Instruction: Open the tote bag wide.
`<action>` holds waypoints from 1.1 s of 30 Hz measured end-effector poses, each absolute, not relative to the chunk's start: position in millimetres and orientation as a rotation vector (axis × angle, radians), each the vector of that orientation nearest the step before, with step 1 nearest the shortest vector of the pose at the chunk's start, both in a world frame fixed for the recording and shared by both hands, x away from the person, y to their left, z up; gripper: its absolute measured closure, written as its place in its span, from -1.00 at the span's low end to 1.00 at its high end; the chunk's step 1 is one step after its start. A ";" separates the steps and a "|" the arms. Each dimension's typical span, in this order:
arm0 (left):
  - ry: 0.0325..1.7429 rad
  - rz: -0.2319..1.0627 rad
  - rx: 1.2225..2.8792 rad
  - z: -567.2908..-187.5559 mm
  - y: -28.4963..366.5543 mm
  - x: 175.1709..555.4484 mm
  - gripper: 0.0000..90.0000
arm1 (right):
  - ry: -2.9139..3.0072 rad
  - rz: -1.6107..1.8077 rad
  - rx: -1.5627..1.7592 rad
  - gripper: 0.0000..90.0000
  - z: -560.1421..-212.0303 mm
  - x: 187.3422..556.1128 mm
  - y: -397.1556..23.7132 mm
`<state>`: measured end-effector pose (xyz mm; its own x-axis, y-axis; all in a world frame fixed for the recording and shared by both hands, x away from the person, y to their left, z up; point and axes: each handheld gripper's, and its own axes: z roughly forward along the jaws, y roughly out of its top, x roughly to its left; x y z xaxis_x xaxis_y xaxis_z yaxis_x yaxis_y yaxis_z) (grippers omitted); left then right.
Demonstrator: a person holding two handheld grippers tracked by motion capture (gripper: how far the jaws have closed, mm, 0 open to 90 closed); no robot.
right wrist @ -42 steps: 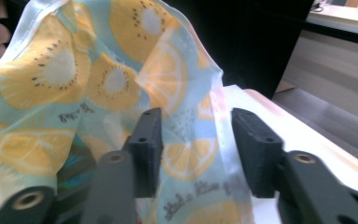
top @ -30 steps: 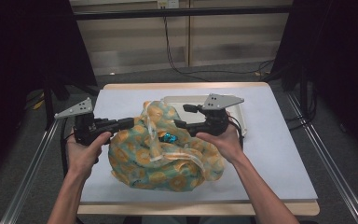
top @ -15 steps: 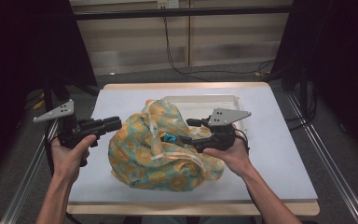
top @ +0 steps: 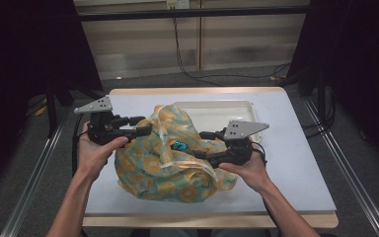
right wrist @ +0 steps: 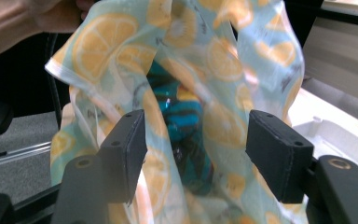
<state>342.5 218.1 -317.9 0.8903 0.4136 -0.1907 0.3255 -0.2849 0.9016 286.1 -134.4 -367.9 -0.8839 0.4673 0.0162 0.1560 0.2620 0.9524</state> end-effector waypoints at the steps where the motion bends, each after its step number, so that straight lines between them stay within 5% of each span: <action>1: 0.532 0.082 1.892 -318.7 218.8 341.9 0.84 | 2.274 1.662 0.581 -0.17 -369.8 285.2 -135.4; 2: 0.525 0.079 1.877 -318.6 222.3 339.4 1.00 | 2.283 1.661 0.586 -0.17 -372.9 282.6 -136.7; 15: 0.541 0.105 1.723 -319.0 283.9 306.1 1.00 | 2.384 1.657 0.539 -0.12 -390.3 276.1 -126.8; 17: 0.556 0.109 1.711 -323.5 292.3 302.4 1.00 | 2.400 1.647 0.534 -0.03 -393.3 276.4 -124.2; 18: 0.562 0.106 1.696 -327.8 301.3 299.8 1.00 | 2.412 1.648 0.520 0.32 -394.5 275.6 -123.0; 19: 0.562 0.106 1.696 -327.8 301.3 299.8 1.00 | 2.412 1.648 0.520 0.32 -394.5 275.6 -123.0; 20: 0.577 0.112 1.683 -333.1 310.1 297.5 1.00 | 2.397 1.665 0.522 0.70 -392.4 274.1 -124.3; 22: 0.589 0.122 1.679 -339.3 317.7 295.0 1.00 | 2.382 1.698 0.505 0.93 -387.5 271.1 -126.2; 33: 0.625 0.112 1.662 -380.2 331.6 292.9 1.00 | 2.467 1.714 0.362 0.97 -386.4 233.4 -110.0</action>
